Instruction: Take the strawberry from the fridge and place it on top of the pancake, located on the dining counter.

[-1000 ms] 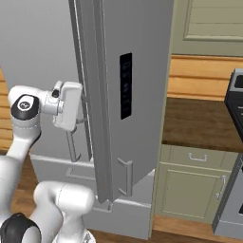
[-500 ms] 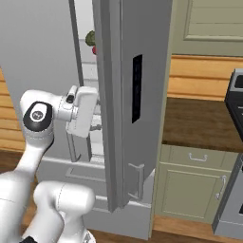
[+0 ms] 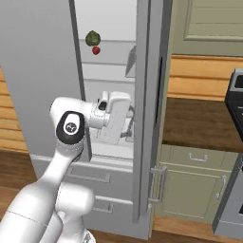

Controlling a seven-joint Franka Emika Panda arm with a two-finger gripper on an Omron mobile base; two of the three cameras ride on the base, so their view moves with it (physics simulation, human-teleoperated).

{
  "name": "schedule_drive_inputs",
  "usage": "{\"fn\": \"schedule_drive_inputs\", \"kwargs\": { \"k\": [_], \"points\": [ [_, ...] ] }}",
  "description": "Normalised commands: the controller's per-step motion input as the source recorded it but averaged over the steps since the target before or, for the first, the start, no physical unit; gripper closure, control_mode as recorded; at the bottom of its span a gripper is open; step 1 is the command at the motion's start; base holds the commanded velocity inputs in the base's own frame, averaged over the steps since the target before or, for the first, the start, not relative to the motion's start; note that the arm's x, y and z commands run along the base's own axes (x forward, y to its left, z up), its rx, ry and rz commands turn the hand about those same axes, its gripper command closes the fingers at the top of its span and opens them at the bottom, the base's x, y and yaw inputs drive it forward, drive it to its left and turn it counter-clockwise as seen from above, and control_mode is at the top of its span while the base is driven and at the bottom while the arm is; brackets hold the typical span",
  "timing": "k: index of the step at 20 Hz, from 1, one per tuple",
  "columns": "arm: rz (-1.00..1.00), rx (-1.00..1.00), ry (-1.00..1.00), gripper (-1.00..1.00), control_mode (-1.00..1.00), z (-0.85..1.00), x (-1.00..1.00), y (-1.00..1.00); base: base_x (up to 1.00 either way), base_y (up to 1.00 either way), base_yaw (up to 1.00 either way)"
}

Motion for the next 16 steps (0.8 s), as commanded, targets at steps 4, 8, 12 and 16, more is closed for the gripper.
{"fn": "schedule_drive_inputs", "kwargs": {
  "k": [4,8,12,16],
  "points": [
    [0.0,0.0,0.0,-1.0,-1.0,0.0,-0.04,-0.52,0.0,0.0,0.0],
    [0.0,0.01,0.01,-1.0,-1.0,0.0,0.0,-0.52,0.0,0.0,0.0],
    [0.0,0.02,0.01,-1.0,-1.0,0.0,0.0,-0.15,0.0,0.0,0.0],
    [-0.04,0.05,0.0,-1.0,-1.0,0.0,-0.13,0.67,0.0,0.0,0.0]
  ]
}}
